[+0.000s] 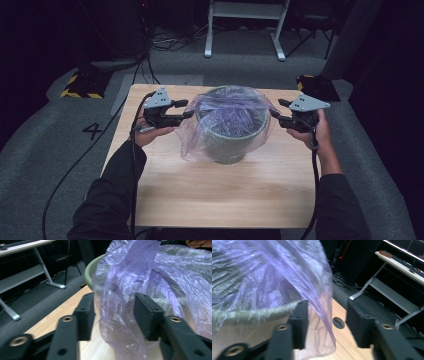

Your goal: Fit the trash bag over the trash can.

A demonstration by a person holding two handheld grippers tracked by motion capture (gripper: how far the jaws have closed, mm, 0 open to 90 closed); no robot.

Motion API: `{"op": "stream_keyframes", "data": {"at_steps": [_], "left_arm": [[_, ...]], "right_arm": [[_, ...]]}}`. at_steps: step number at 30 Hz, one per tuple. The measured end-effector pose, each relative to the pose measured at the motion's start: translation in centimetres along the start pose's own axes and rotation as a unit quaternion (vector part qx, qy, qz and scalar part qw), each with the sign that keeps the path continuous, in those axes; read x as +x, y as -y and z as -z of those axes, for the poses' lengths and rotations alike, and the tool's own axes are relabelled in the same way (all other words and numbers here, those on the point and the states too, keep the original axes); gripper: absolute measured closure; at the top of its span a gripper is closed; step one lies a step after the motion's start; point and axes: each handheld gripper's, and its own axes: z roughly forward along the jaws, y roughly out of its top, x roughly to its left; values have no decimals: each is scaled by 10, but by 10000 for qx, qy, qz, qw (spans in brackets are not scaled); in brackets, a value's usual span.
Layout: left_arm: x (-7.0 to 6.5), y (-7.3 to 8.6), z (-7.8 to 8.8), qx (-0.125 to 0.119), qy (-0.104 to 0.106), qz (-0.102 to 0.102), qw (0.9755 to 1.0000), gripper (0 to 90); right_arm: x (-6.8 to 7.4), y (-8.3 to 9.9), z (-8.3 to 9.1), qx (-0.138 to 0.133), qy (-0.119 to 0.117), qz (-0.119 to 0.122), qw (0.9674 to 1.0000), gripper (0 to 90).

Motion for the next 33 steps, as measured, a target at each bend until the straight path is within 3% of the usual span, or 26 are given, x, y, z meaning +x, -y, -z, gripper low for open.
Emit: {"op": "stream_keyframes", "data": {"at_steps": [2,6,10,14,15,19,25,29,33], "left_arm": [[3,-2,-5,-4,71,-19,10000,656],[7,-5,-9,-30,8,-103,9999,803],[13,-8,-10,-64,-45,-87,9999,891],[19,-15,-14,-78,-129,15,9999,899],[21,-17,-17,-71,-68,90,9999,900],[28,-18,-30,170,-142,242,9995,900],[37,-3,-56,631,-33,637,9960,900],[39,3,-66,519,128,979,9938,900],[39,4,-77,706,-15,1095,9915,900]], "right_arm": [[2,-2,-6,48,-34,71,10000,633],[3,-4,-13,168,-29,194,9997,783],[3,-6,-13,63,-37,183,9998,900],[-1,-9,-14,-52,-2,-73,10000,900],[-3,-10,-15,-77,25,-183,9998,900],[-14,-11,-21,-188,32,-739,9971,900],[-23,4,-48,350,-213,-1421,9890,900],[-20,12,-61,452,-422,-1634,9846,900],[-14,14,-70,524,-462,-1670,9835,900]]}}
